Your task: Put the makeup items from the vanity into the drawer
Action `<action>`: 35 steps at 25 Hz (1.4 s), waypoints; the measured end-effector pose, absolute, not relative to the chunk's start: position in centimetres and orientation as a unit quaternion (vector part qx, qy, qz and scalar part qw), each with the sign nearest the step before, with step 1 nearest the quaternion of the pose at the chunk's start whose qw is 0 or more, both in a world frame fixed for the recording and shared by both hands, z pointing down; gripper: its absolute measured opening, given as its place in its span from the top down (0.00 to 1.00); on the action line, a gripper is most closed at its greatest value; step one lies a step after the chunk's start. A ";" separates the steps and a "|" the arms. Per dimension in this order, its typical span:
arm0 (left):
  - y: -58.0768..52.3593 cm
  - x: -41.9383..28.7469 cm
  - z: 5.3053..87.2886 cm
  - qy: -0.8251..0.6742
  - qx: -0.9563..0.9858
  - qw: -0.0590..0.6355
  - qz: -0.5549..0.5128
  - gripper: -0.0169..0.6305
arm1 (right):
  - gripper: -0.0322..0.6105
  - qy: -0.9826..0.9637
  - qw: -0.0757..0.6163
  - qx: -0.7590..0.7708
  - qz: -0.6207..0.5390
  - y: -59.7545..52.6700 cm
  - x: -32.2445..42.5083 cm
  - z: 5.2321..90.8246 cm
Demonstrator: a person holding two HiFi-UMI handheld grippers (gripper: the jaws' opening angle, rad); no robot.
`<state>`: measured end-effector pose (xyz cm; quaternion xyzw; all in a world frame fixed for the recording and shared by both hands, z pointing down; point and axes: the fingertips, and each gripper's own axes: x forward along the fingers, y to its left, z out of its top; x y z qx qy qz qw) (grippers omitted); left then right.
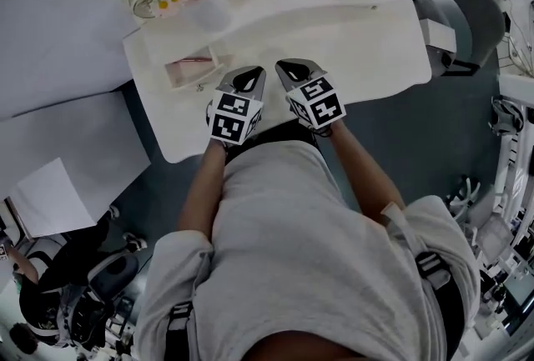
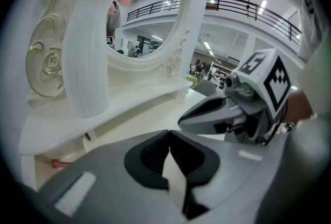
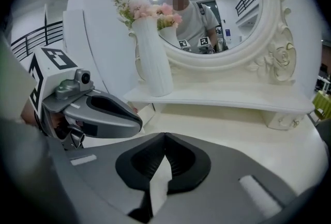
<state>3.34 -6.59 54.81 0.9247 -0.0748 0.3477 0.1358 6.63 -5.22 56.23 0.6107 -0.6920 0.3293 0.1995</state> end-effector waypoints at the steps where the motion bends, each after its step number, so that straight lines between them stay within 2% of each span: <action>1: -6.1 3.7 55.0 -0.066 0.924 0.129 0.354 0.97 | 0.95 -0.691 0.191 0.614 0.329 -4.9 7.1 56.0; 9: -1.1 6.2 56.8 0.029 0.904 0.008 0.427 0.97 | 0.95 -0.688 0.160 0.633 0.318 -1.9 11.1 56.0; 18: 1.7 7.0 59.9 0.082 0.847 -0.074 0.520 0.97 | 0.95 -0.680 0.138 0.641 0.329 0.3 13.9 57.0; 19: 1.9 7.2 60.1 0.090 0.841 -0.086 0.526 0.96 | 0.95 -0.680 0.139 0.640 0.329 0.5 14.2 57.1; 21: 2.0 7.4 60.7 0.110 0.827 -0.114 0.539 0.80 | 0.95 -0.680 0.137 0.641 0.329 0.9 14.7 57.2; 22: 1.9 7.5 60.9 0.121 0.820 -0.130 0.544 0.78 | 0.95 -0.679 0.136 0.641 0.330 1.2 14.9 57.2; 26: 2.7 7.9 61.8 0.175 0.790 -0.185 0.558 0.71 | 0.95 -0.680 0.140 0.639 0.332 2.3 15.8 57.4; 30: 3.4 7.7 63.2 0.204 0.762 -0.208 0.578 0.63 | 0.95 -0.683 0.149 0.634 0.331 3.2 16.7 57.6; 35: 3.3 8.4 64.5 0.189 0.759 -0.215 0.585 0.62 | 0.95 -0.685 0.155 0.633 0.326 3.8 17.7 57.6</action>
